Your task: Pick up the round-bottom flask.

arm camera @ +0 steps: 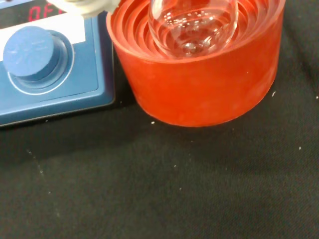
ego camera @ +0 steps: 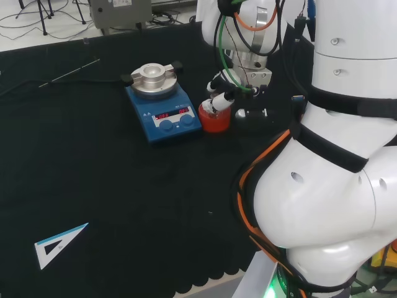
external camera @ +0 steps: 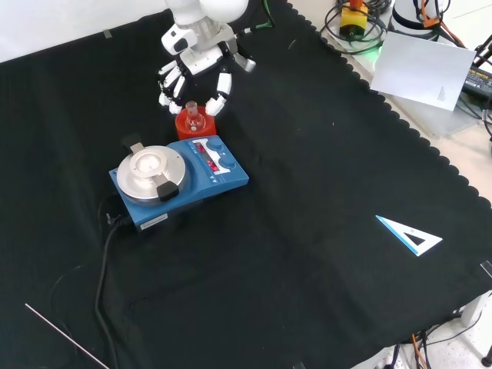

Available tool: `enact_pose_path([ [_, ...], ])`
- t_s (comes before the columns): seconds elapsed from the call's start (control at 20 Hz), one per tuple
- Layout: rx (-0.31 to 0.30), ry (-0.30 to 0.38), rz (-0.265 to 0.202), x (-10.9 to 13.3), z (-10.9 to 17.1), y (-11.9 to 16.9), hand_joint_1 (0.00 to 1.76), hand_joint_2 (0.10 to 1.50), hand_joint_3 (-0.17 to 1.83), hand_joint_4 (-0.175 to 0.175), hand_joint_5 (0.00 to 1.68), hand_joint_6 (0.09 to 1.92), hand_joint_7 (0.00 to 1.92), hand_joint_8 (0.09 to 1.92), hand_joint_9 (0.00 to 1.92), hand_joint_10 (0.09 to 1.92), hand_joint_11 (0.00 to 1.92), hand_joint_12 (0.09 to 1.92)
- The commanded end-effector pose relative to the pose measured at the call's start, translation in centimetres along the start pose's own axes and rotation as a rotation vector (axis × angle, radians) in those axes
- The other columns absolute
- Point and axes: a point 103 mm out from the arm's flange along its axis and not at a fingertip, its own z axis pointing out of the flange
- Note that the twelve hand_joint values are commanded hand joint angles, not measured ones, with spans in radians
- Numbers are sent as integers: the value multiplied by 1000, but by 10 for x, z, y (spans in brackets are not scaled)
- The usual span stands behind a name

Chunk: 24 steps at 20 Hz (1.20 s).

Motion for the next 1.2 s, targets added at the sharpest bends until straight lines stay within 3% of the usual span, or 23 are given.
enact_pose_path([
  [0.05, 2, -15, 14, 0, 4, 1, 788, 696, 515, -20, 679, 107, 264, 566, 375, 595, 0, 1235],
  [0.35, 7, 8, 31, -7, 4, 2, 791, 697, 516, -20, 687, 113, 266, 565, 377, 594, 0, 1235],
  [0.65, 3, 24, 44, -44, -4, 10, 795, 697, 516, -20, 696, 120, 269, 565, 378, 593, 0, 1236],
  [0.85, 4, 34, 49, -56, -7, 12, 797, 698, 517, -19, 718, 134, 272, 564, 379, 592, 0, 1237],
  [0.9, 5, 30, 47, -55, -7, 12, 798, 698, 517, -18, 723, 138, 273, 564, 380, 592, 0, 1237],
  [0.95, 0, 2, 45, -32, 0, 8, 798, 698, 517, -18, 726, 140, 273, 564, 380, 591, 0, 1237],
  [1.0, -1, -4, 42, -25, 2, 6, 799, 698, 517, -18, 728, 142, 273, 564, 380, 591, 0, 1237],
  [1.2, 4, 19, 31, -29, 0, 6, 799, 698, 517, -18, 735, 149, 274, 563, 381, 591, 0, 1238],
])
